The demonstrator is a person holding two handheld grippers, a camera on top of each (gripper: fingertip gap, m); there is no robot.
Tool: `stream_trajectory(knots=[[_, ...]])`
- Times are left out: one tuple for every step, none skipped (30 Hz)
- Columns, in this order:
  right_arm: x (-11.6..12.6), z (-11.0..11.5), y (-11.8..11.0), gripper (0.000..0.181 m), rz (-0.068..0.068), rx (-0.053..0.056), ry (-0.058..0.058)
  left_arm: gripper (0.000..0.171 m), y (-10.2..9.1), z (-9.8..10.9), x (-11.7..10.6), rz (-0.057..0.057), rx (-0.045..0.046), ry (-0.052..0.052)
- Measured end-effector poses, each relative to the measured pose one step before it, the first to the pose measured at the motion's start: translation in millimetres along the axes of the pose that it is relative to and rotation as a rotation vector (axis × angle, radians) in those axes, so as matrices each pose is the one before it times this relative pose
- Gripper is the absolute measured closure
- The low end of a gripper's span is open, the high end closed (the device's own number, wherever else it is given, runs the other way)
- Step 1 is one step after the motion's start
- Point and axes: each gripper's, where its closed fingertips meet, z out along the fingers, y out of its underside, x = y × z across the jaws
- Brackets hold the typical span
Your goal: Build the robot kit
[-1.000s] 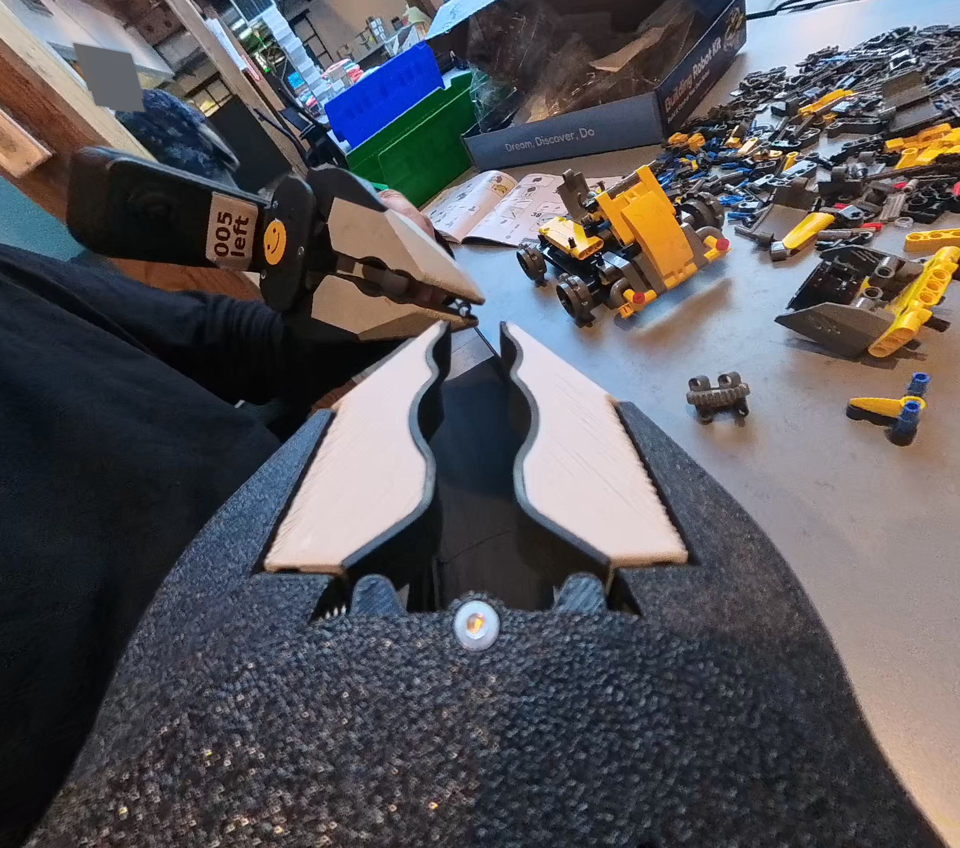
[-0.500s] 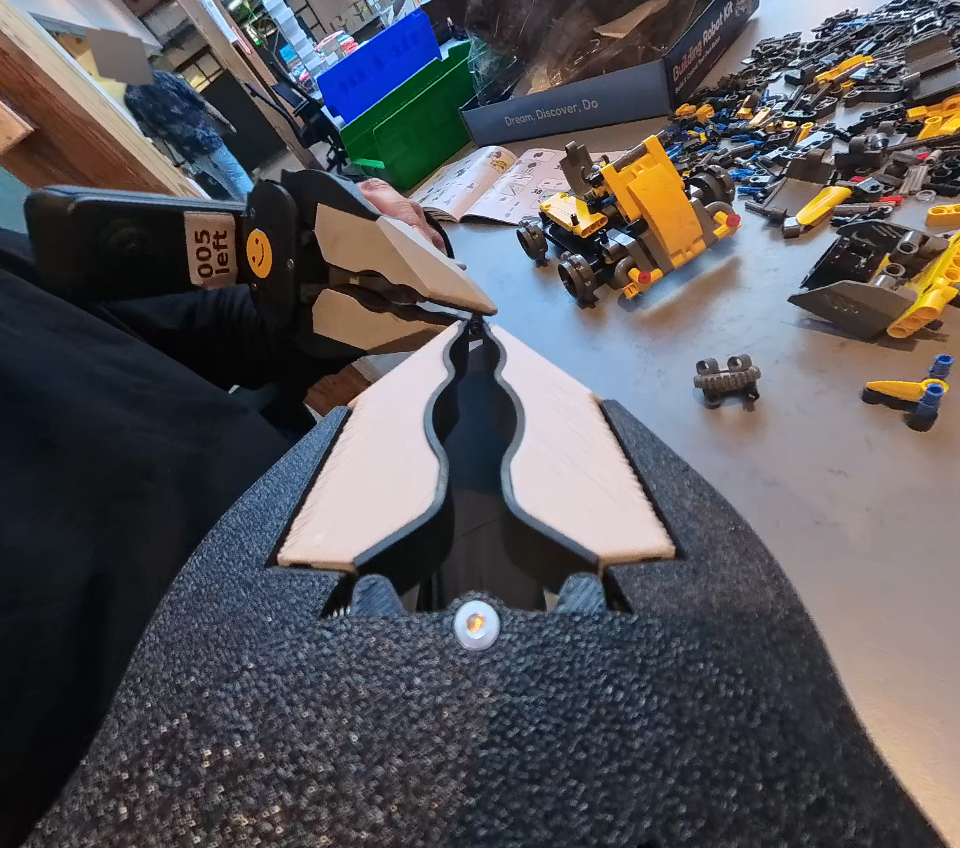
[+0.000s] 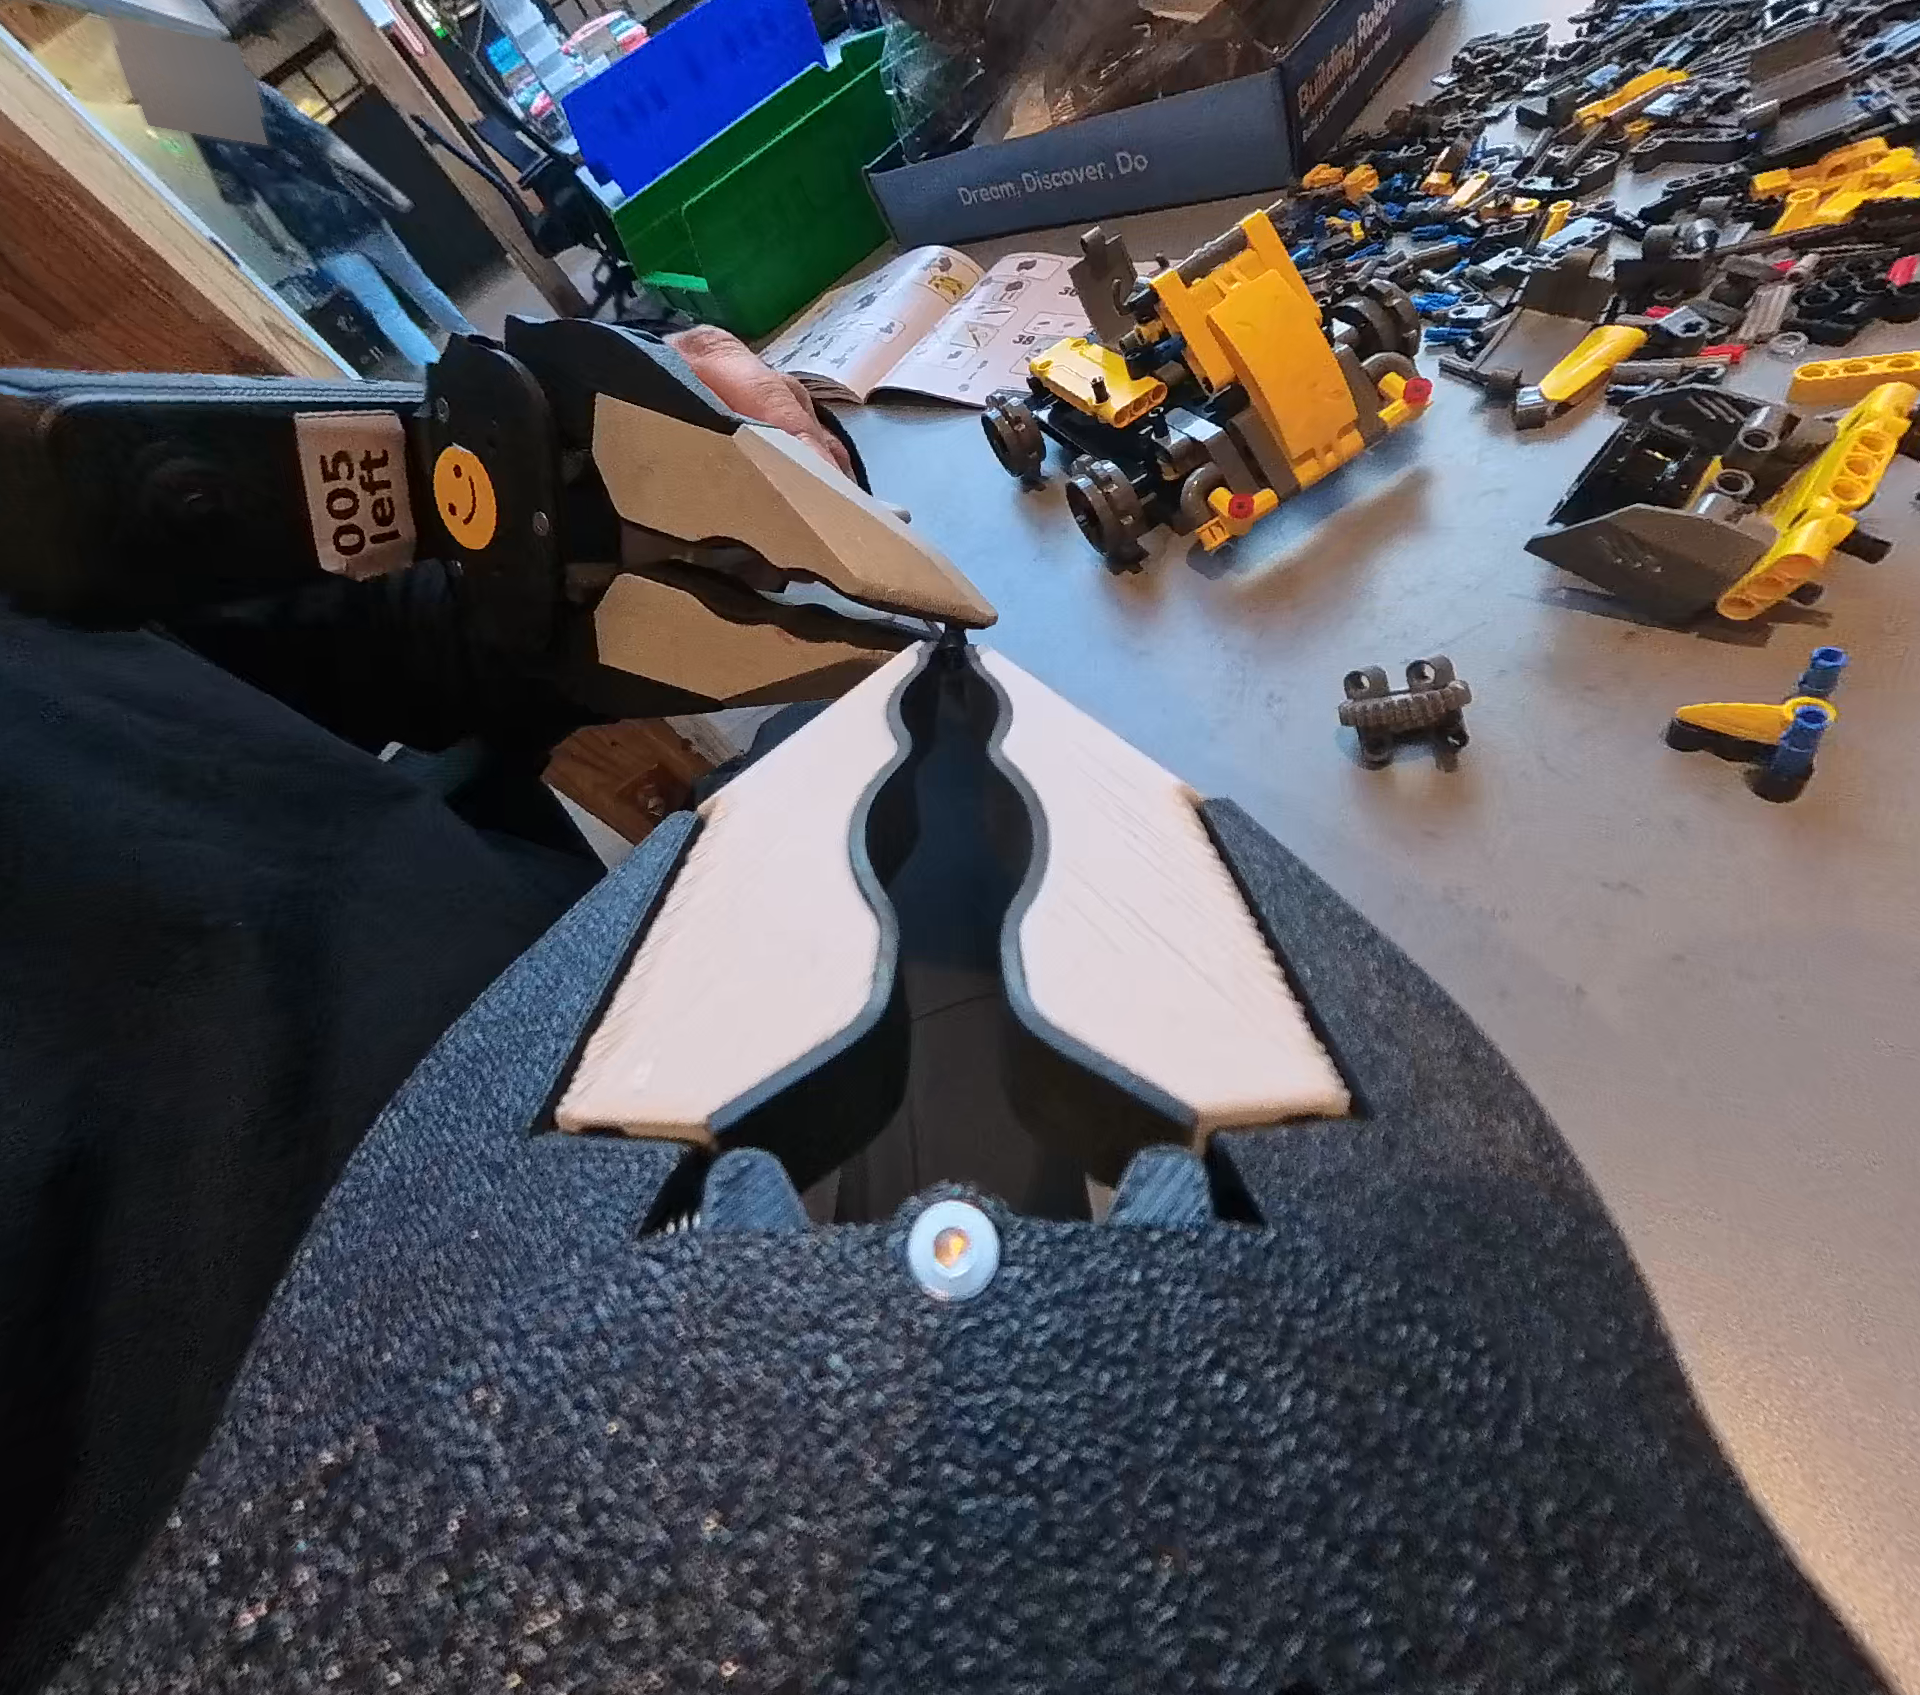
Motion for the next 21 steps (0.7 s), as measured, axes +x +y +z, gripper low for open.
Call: stream_trajectory(knots=[[-0.11,-0.18,0.15,0.175,0.0017,0.0027,-0.0038,0.168,0.29,0.13,-0.01,0.0062,-0.00391,-0.0022],[-0.64,-0.32,-0.10,0.173,0.0000,0.0038,-0.0056,0.168,0.43,0.05,-0.34,0.0048,-0.00430,-0.0039],[-0.73,-0.33,-0.08,0.172,-0.0010,0.0027,-0.0049,0.168,0.42,-0.04,0.12,0.0032,-0.00239,-0.0006],[-0.50,-0.29,-0.04,0.171,-0.0029,0.0017,-0.0018,0.168,0.03,-0.14,-0.12,0.0002,-0.00005,0.0000],[-0.20,-0.35,-0.05,0.170,-0.0053,0.0021,0.0012,0.168,-0.16,-0.19,-0.07,-0.0013,0.00098,-0.0001],[0.25,-0.28,-0.08,0.170,-0.0048,0.0011,0.0044,0.168,-0.01,-0.02,-0.01,0.0003,-0.00153,0.0000],[0.44,-0.23,0.07,0.170,-0.0016,-0.0005,0.0050,0.168,0.22,0.04,-0.13,0.0028,-0.00299,-0.0009],[-0.07,-0.07,0.00,0.171,0.0005,-0.0002,0.0009,0.168,-0.18,-0.04,0.05,0.0041,0.00039,-0.0013],[-0.32,0.09,-0.06,0.172,0.0002,-0.0008,-0.0007,0.168,-0.51,-0.20,0.57,0.0021,0.00145,0.0017],[0.12,0.02,0.19,0.174,-0.0031,-0.0019,0.0040,0.168,-0.24,0.00,0.40,0.0006,0.00050,0.0012],[0.41,-0.16,0.14,0.176,-0.0066,-0.0016,0.0069,0.168,-0.48,-0.10,0.33,0.0014,0.00174,0.0003],[0.29,-0.11,0.15,0.177,-0.0070,-0.0016,0.0064,0.168,-0.32,-0.03,0.57,0.0012,0.00095,0.0015],[0.18,0.05,0.49,0.177,-0.0041,-0.0023,0.0048,0.168,0.16,0.21,0.47,0.0007,-0.00185,0.0003],[0.19,0.09,0.72,0.177,0.0000,-0.0021,0.0021,0.168,0.30,0.23,0.59,0.0015,-0.00259,0.0000],[0.29,0.16,1.04,0.177,0.0031,-0.0024,0.0000,0.168,0.43,0.31,1.12,0.0017,-0.00390,0.0022],[0.62,-0.08,1.31,0.177,0.0027,-0.0020,0.0009,0.168,0.62,0.47,1.37,0.0019,-0.00409,0.0027],[1.02,-0.06,1.67,0.177,0.0013,-0.0017,0.0040,0.169,0.29,0.51,1.33,0.0040,-0.00302,0.0015],[1.49,-0.13,1.69,0.177,0.0015,-0.0029,0.0069,0.168,0.50,0.61,1.31,0.0068,-0.00350,0.0001],[1.55,-0.15,1.74,0.177,0.0008,-0.0033,0.0069,0.168,0.68,0.97,1.44,0.0060,-0.00514,0.0017],[1.19,-0.06,1.50,0.176,-0.0017,-0.0026,0.0066,0.168,0.72,0.91,1.48,0.0040,-0.00537,0.0020],[1.12,-0.13,1.20,0.175,-0.0039,-0.0023,0.0076,0.168,0.26,0.73,1.08,0.0040,-0.00260,0.0006]])
